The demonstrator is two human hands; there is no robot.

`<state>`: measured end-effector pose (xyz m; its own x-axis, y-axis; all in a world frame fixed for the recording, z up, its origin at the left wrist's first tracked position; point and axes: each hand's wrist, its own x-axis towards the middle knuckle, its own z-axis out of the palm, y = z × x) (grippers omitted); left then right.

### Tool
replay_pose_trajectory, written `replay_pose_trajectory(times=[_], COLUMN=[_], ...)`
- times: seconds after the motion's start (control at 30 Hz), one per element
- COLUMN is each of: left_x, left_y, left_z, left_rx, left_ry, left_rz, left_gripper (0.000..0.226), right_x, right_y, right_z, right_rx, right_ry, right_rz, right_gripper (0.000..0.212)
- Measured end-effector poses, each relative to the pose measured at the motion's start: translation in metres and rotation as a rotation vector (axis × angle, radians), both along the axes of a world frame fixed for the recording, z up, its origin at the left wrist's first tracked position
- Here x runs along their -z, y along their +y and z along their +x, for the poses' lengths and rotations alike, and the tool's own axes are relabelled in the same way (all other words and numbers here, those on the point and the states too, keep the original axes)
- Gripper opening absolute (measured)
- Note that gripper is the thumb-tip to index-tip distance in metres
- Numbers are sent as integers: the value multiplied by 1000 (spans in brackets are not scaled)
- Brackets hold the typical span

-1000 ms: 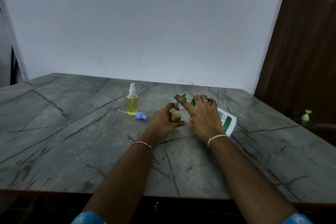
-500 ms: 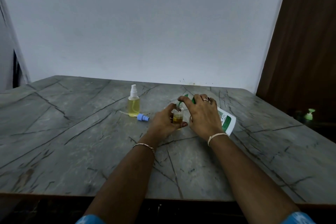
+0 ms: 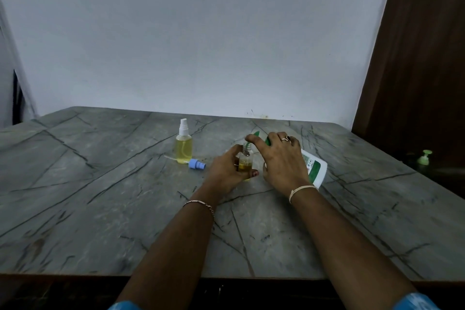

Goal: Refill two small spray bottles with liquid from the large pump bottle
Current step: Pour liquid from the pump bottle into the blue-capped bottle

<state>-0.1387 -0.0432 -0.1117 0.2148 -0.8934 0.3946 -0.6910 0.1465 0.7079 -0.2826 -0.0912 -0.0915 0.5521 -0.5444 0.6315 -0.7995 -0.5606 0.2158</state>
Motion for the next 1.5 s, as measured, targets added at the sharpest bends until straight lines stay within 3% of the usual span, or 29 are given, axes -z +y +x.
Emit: replay_pose_trajectory(times=[0.23,0.53,0.9,1.23,1.5], left_x=[1,1,-1,0,-3], left_y=[-1,-2,1,0,3], left_z=[0,0,-1,1,-1], left_rx=[16,7,4,2,-9], left_ry=[21,45,-12,18,-7], left_rz=[-3,26,11,21,28], left_gripper=[52,55,56,54,58], right_x=[-2,0,-1,-2,-2], right_y=[1,4,4,9,7], right_z=[5,-4,6,-1,0], right_rx=[-8,-2,8,-16,2], right_ry=[-27,0,-45,15,1], right_rz=[-12,-16,-41,-42,2], right_gripper=[68,80,65,91,71])
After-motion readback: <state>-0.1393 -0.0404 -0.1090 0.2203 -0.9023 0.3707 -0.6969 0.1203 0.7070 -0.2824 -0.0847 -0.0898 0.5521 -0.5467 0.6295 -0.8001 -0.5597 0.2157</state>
